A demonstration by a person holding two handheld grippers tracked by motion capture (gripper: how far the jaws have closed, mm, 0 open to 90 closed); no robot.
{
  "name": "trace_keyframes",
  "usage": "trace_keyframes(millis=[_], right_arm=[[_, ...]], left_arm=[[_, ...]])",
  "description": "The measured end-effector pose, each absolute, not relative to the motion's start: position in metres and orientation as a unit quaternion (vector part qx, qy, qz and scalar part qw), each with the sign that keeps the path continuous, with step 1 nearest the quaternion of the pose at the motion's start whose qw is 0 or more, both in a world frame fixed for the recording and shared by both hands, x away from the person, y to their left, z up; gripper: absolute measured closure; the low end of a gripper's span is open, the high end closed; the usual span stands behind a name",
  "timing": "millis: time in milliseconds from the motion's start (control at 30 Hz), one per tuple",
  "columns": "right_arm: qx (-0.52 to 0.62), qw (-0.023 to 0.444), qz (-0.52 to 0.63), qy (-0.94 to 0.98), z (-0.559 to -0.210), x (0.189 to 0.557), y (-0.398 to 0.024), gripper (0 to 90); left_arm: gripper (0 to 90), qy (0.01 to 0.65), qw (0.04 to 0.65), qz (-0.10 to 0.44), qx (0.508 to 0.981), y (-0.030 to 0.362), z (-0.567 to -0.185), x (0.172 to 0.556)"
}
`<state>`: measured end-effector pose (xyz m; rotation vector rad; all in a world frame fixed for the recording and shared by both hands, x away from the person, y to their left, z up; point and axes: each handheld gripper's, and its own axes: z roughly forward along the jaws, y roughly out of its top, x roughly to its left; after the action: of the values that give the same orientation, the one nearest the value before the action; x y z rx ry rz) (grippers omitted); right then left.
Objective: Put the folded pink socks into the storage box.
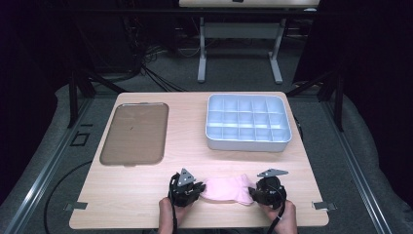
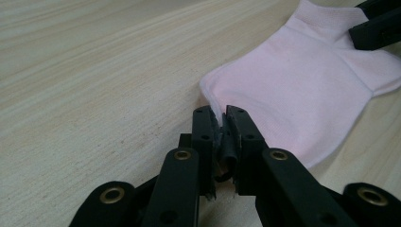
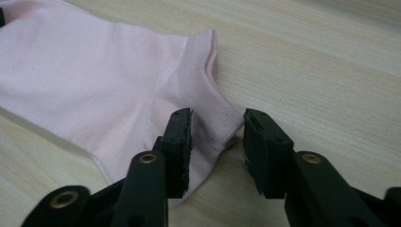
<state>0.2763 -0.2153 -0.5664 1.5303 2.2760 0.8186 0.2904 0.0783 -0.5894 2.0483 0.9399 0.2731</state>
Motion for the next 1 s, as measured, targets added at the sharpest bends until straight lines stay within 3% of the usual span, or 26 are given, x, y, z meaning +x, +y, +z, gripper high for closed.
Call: trace_keyframes(millis=[133, 267, 733, 1000], right_arm=[[0.525, 0.127, 0.282, 0.793, -0.565, 0.277, -0.213, 76.5], [0.528, 0.108, 0.295, 0.789, -0.567, 0.277, -0.216, 81.5], [0.498, 0.109, 0.352, 0.785, -0.546, 0.268, -0.220, 82.0], [0.463, 0.116, 0.360, 0.802, -0.529, 0.260, -0.200, 81.8]], left_arm=[[82.2, 0.376, 0.425, 0.105, 0.817, 0.078, -0.590, 0.290], [82.2, 0.377, 0.425, 0.104, 0.817, 0.078, -0.590, 0.290], [82.9, 0.378, 0.427, 0.093, 0.816, 0.080, -0.590, 0.293], [82.7, 0.381, 0.429, 0.087, 0.814, 0.081, -0.590, 0.294]])
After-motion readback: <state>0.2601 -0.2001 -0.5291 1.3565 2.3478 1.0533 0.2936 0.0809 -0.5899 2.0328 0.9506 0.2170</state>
